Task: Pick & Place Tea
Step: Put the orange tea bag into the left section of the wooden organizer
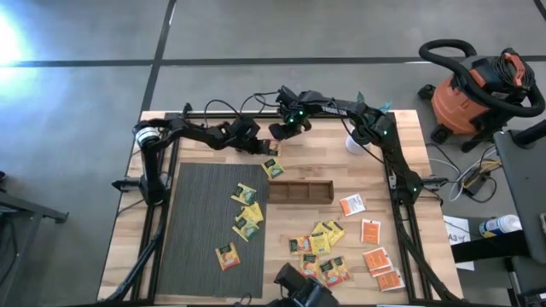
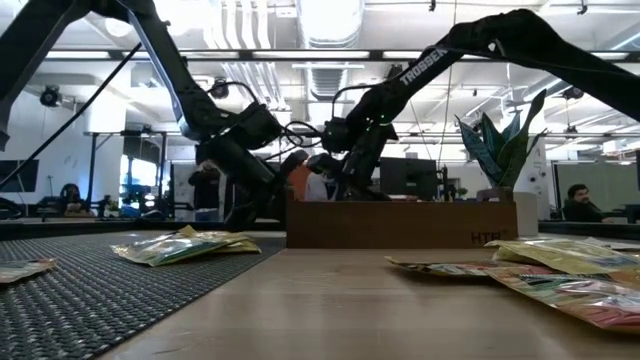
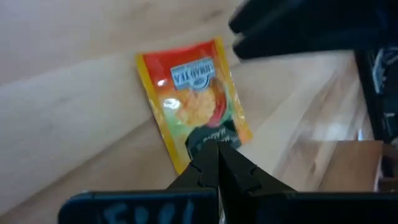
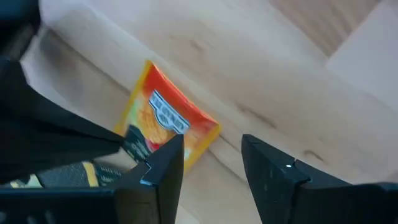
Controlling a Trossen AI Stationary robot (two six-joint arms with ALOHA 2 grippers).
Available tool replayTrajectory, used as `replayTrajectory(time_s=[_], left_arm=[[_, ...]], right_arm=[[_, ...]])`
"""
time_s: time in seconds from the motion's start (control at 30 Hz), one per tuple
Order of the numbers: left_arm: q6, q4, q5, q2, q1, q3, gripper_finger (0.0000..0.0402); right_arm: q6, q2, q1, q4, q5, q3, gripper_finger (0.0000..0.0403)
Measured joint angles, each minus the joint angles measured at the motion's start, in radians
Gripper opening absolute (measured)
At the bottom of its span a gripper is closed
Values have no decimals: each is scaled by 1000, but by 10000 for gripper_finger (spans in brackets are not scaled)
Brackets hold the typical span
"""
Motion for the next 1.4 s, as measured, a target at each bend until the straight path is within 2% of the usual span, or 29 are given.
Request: replayTrajectory(time_s=[0.37, 0.5, 0.57, 0.9, 1.1, 1.4], left_arm=[[18, 1, -18, 44, -22, 15, 0], [14, -3, -19, 51, -22, 25, 0], [14, -4, -18, 54, -23, 32, 0], [35, -10, -14, 58, -23, 55, 0], [46, -13, -15, 58, -23, 54, 0], [70, -16, -17, 58, -23, 54, 0]], right_arm=[[-27, 23, 0, -7, -6, 0, 160], [-22, 26, 1, -2, -68, -1, 161], [-22, 26, 7, -2, -103, -1, 159], [8, 33, 20, 37, -105, -2, 136], [-10, 33, 18, 45, -105, -2, 113], [-53, 32, 21, 52, -106, -2, 51]])
